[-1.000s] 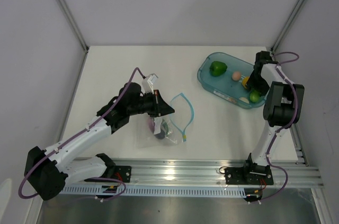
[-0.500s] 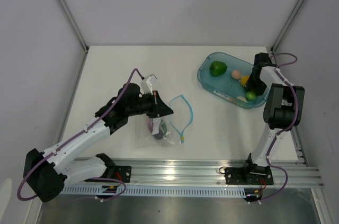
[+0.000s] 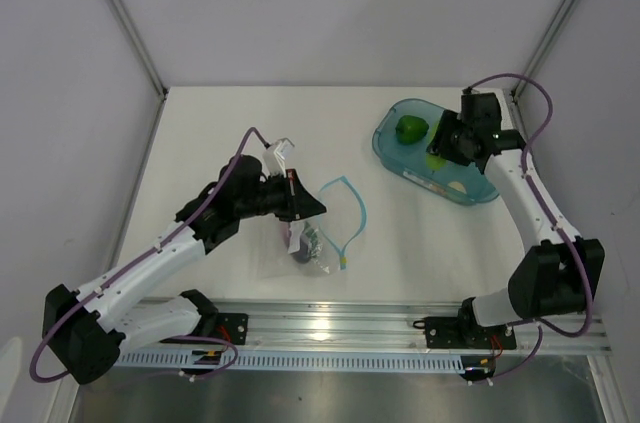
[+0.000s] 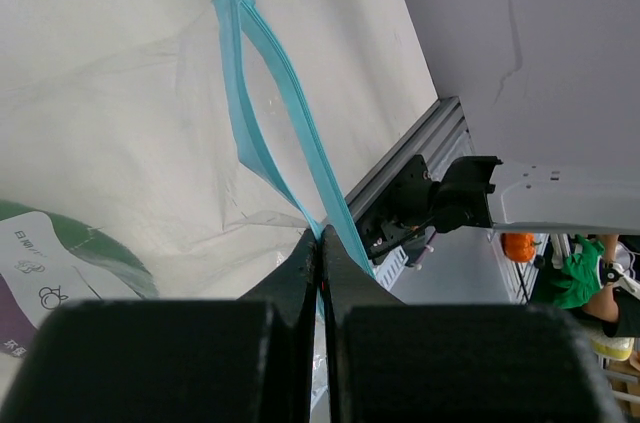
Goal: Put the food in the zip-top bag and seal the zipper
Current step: Place the fake vegetable in the zipper food storage bag, then pick up the fake vegetable from the bin.
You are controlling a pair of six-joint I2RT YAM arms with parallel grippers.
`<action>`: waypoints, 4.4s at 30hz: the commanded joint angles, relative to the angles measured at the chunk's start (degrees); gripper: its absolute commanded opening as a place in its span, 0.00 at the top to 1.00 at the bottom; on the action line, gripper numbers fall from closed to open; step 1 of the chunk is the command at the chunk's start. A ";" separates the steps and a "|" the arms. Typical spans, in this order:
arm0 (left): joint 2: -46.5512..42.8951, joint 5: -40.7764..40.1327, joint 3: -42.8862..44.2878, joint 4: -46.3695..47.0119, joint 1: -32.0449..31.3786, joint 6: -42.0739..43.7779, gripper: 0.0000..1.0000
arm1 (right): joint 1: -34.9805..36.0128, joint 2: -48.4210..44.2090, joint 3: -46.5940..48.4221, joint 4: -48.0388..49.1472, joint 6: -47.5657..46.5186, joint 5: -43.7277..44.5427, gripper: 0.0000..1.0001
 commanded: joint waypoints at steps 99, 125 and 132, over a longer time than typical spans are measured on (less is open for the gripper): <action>0.04 1.49 1.14 1.85 -0.39 1.15 0.99 | 5.71 16.87 17.16 8.91 -6.49 2.31 0.08; 6.80 2.90 3.78 1.59 -0.39 1.77 0.99 | 0.26 49.84 37.03 14.97 -16.62 0.24 0.06; 7.24 2.37 4.13 0.89 -0.39 2.21 0.99 | -0.62 51.35 37.74 14.62 -14.43 -3.27 0.12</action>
